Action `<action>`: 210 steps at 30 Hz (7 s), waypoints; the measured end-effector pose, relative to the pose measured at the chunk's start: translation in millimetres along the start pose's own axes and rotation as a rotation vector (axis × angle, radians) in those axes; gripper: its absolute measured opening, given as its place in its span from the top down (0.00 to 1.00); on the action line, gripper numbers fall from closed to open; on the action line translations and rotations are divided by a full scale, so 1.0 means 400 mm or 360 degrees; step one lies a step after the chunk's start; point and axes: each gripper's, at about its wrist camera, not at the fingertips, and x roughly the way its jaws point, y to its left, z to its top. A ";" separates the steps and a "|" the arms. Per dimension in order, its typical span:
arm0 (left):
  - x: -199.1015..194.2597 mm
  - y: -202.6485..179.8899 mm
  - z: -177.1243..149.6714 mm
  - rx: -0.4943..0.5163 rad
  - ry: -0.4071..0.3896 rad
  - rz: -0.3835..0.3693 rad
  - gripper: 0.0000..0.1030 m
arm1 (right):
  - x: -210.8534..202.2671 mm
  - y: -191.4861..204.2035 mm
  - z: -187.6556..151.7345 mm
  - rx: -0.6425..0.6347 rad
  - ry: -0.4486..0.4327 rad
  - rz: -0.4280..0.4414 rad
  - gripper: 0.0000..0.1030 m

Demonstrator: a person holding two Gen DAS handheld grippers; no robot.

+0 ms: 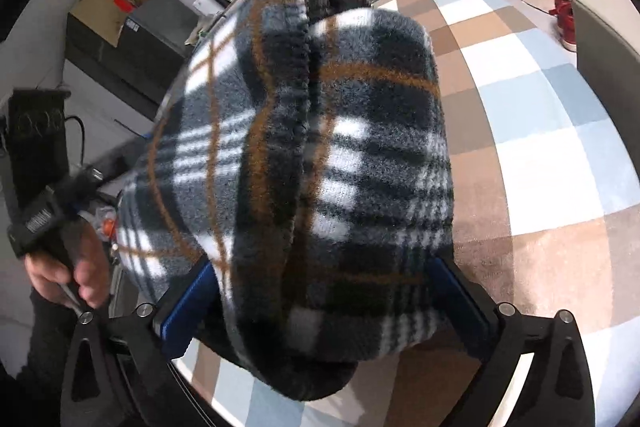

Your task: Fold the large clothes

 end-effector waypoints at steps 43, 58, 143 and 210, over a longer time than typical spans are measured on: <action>-0.072 0.019 -0.060 -0.0147 0.0216 -0.0202 0.43 | -0.077 0.305 0.199 -0.0565 0.0049 -0.0763 0.11; -0.013 -0.031 -0.089 0.0010 0.0297 -0.0244 0.22 | 0.120 0.224 0.074 -0.0599 0.0597 -0.0858 0.01; -0.082 0.135 -0.126 -0.0473 0.0074 -0.0367 0.17 | -0.003 0.001 0.065 0.0185 0.0060 -0.0109 0.03; -0.378 0.600 -0.496 -0.1342 -0.0224 -0.0597 0.01 | 0.626 0.529 0.101 0.0054 0.0614 0.1033 0.00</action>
